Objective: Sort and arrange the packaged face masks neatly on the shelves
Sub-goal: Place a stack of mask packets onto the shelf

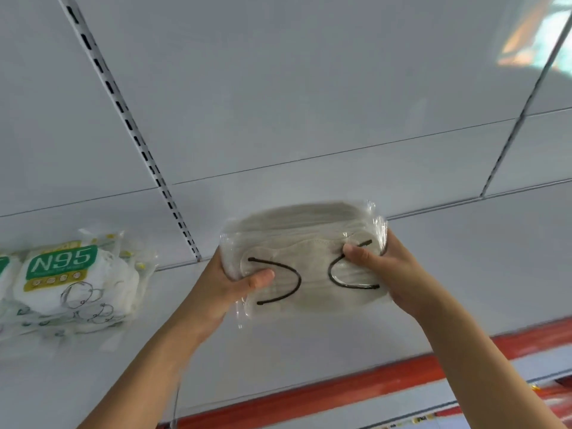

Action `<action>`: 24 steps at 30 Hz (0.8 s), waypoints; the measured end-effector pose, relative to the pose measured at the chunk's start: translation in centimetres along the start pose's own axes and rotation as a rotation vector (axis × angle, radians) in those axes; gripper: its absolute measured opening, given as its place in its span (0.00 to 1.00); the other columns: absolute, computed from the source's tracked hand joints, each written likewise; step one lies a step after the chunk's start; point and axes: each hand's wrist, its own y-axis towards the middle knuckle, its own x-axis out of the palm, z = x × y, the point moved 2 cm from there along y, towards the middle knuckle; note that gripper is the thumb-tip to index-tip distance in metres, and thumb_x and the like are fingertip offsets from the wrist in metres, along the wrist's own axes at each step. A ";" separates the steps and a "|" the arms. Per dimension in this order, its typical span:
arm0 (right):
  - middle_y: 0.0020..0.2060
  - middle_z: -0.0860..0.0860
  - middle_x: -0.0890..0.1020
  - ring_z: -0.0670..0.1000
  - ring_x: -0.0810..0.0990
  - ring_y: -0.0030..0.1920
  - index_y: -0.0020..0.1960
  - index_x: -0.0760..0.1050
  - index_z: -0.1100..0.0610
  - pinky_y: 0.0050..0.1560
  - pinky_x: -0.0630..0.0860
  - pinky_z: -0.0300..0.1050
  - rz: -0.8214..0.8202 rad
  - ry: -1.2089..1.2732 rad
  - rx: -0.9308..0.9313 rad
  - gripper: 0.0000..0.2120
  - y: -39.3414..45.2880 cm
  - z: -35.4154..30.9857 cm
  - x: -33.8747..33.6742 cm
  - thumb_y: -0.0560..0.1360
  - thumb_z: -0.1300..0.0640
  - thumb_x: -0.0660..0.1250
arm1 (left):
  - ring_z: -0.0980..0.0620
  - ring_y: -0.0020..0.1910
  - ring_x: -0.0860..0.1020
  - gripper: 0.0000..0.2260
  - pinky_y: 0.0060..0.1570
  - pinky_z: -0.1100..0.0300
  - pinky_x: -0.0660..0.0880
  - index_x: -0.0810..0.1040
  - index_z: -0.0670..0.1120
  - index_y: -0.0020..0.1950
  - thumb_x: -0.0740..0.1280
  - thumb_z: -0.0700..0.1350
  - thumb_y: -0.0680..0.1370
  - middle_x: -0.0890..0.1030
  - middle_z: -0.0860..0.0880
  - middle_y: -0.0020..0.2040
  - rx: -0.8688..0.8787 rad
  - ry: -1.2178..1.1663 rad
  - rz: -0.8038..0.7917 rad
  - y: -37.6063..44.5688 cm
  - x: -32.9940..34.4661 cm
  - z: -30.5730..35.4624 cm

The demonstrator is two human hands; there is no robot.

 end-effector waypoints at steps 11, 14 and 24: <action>0.48 0.52 0.87 0.53 0.86 0.50 0.56 0.80 0.53 0.58 0.81 0.55 0.641 -0.178 0.042 0.29 -6.8 -2.1 -16.8 0.61 0.39 0.81 | 0.47 0.62 0.82 0.18 0.62 0.49 0.79 0.80 0.46 0.65 0.73 0.42 0.75 0.85 0.46 0.61 -0.154 -0.264 -0.515 10.3 19.6 1.8; 0.47 0.51 0.87 0.52 0.86 0.50 0.55 0.81 0.53 0.56 0.82 0.51 0.779 -0.199 0.051 0.19 -9.6 -3.3 -22.0 0.69 0.45 0.78 | 0.46 0.64 0.81 0.20 0.70 0.43 0.72 0.79 0.45 0.68 0.71 0.41 0.76 0.84 0.45 0.63 -0.117 -0.299 -0.609 12.5 26.5 2.7; 0.51 0.56 0.86 0.57 0.85 0.54 0.59 0.80 0.57 0.59 0.80 0.52 0.856 -0.194 0.087 0.29 -13.6 -5.3 -44.1 0.64 0.42 0.78 | 0.50 0.61 0.83 0.15 0.64 0.46 0.77 0.79 0.51 0.66 0.71 0.43 0.79 0.85 0.49 0.61 0.075 -0.191 -0.772 18.6 48.4 5.6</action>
